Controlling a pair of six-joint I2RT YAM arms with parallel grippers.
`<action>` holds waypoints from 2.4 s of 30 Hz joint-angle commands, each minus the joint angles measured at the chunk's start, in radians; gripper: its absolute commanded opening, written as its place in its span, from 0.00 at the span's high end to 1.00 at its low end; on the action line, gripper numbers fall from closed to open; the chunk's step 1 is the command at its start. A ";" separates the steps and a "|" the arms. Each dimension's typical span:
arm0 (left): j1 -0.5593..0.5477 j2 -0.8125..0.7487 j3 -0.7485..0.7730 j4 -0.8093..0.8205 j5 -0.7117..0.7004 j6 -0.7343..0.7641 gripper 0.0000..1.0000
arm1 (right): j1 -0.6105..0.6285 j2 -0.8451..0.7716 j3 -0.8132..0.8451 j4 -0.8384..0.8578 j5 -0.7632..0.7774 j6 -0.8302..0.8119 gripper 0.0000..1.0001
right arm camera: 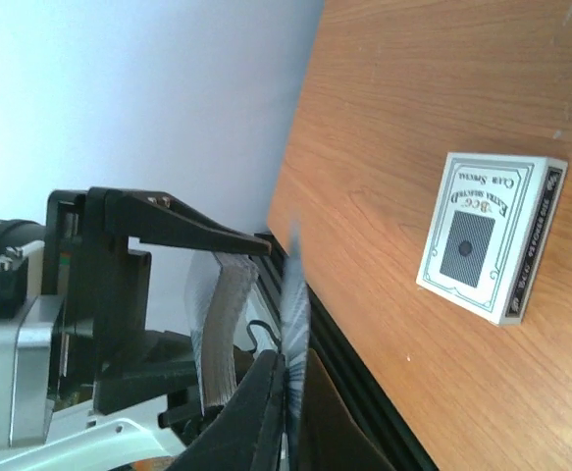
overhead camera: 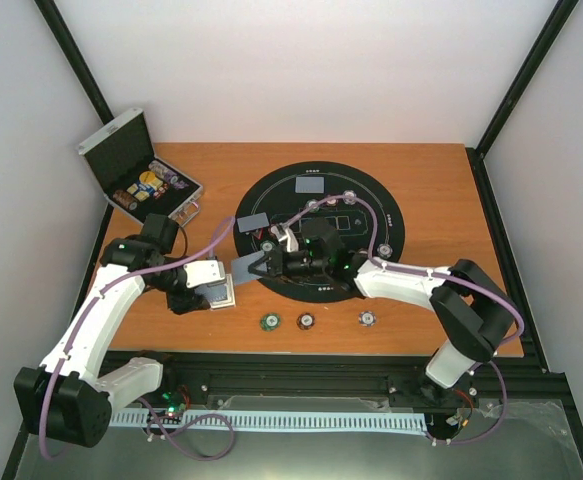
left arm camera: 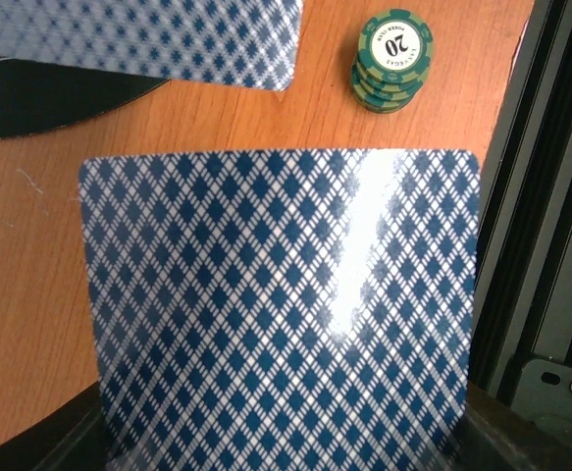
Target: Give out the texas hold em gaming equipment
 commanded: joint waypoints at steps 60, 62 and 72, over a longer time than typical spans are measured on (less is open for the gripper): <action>0.002 -0.013 0.029 -0.018 -0.002 0.017 0.99 | -0.708 -0.198 -0.087 -0.750 0.302 -0.494 0.63; 0.002 -0.012 0.031 -0.020 -0.001 0.016 0.99 | -0.708 -0.235 -0.081 -0.785 0.329 -0.485 0.62; 0.002 -0.015 0.032 -0.015 0.011 0.007 0.99 | -0.426 -0.331 -0.047 -0.666 0.201 -0.292 0.48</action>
